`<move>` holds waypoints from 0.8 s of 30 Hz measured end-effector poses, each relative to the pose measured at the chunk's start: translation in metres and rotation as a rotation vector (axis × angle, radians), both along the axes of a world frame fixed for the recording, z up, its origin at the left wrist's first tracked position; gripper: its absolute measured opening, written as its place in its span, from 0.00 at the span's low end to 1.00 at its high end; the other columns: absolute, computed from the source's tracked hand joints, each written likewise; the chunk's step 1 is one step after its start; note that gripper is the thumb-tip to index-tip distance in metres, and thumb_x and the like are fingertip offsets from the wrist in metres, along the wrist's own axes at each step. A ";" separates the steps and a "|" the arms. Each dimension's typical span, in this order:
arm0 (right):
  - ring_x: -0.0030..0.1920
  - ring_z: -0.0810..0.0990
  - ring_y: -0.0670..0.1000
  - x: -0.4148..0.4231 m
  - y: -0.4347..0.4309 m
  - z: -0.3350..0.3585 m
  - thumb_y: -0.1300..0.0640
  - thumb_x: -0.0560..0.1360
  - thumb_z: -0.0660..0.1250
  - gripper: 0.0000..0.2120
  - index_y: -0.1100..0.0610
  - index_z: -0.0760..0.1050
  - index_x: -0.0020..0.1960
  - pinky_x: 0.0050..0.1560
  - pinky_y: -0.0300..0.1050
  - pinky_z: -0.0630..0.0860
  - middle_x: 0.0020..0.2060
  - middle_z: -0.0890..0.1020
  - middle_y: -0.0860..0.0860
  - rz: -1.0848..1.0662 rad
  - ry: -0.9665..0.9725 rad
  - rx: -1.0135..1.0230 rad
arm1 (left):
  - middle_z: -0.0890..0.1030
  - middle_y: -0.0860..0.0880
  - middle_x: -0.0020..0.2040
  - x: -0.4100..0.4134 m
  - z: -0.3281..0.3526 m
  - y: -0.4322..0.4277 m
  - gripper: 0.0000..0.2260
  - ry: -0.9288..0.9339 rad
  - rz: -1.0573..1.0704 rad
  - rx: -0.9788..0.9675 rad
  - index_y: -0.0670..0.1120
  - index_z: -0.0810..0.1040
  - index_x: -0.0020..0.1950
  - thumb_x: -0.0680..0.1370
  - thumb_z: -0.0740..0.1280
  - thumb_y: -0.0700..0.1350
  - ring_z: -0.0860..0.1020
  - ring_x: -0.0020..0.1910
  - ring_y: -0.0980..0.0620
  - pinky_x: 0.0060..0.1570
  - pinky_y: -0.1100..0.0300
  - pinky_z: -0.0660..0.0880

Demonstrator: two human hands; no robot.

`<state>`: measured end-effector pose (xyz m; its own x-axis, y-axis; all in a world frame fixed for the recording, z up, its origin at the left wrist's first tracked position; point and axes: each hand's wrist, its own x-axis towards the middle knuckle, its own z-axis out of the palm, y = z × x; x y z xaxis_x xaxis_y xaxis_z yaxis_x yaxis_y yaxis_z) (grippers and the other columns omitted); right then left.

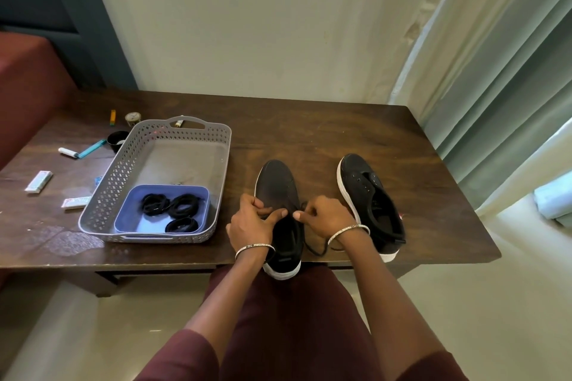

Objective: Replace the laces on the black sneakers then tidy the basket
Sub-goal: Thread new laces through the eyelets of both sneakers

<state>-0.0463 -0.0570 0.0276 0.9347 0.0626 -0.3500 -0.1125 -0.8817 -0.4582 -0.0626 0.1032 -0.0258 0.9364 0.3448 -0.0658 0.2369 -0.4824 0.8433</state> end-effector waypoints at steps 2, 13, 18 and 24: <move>0.41 0.80 0.53 0.001 0.002 0.003 0.48 0.80 0.65 0.17 0.54 0.77 0.36 0.42 0.44 0.70 0.33 0.78 0.48 0.045 -0.039 0.009 | 0.80 0.62 0.34 -0.001 0.003 0.000 0.23 -0.001 -0.008 0.019 0.54 0.66 0.43 0.65 0.79 0.60 0.83 0.46 0.54 0.53 0.45 0.75; 0.34 0.80 0.48 -0.006 0.006 0.005 0.58 0.80 0.63 0.20 0.56 0.78 0.29 0.29 0.31 0.67 0.39 0.86 0.57 -0.370 -0.082 0.724 | 0.81 0.61 0.36 -0.003 0.008 0.001 0.20 0.015 -0.028 0.038 0.55 0.67 0.44 0.69 0.77 0.58 0.82 0.46 0.55 0.54 0.45 0.74; 0.37 0.83 0.52 -0.015 0.001 -0.011 0.57 0.76 0.63 0.21 0.57 0.80 0.26 0.48 0.49 0.79 0.31 0.85 0.55 -0.411 -0.027 0.624 | 0.80 0.62 0.40 -0.001 0.008 0.000 0.15 -0.083 -0.130 0.100 0.58 0.71 0.49 0.71 0.76 0.52 0.81 0.45 0.56 0.53 0.45 0.75; 0.36 0.83 0.46 -0.010 0.005 -0.018 0.45 0.75 0.69 0.11 0.53 0.80 0.45 0.49 0.46 0.79 0.27 0.83 0.51 -0.356 -0.037 0.453 | 0.80 0.58 0.53 0.003 0.015 0.001 0.16 -0.180 -0.313 0.397 0.59 0.80 0.58 0.74 0.73 0.43 0.76 0.57 0.52 0.54 0.53 0.66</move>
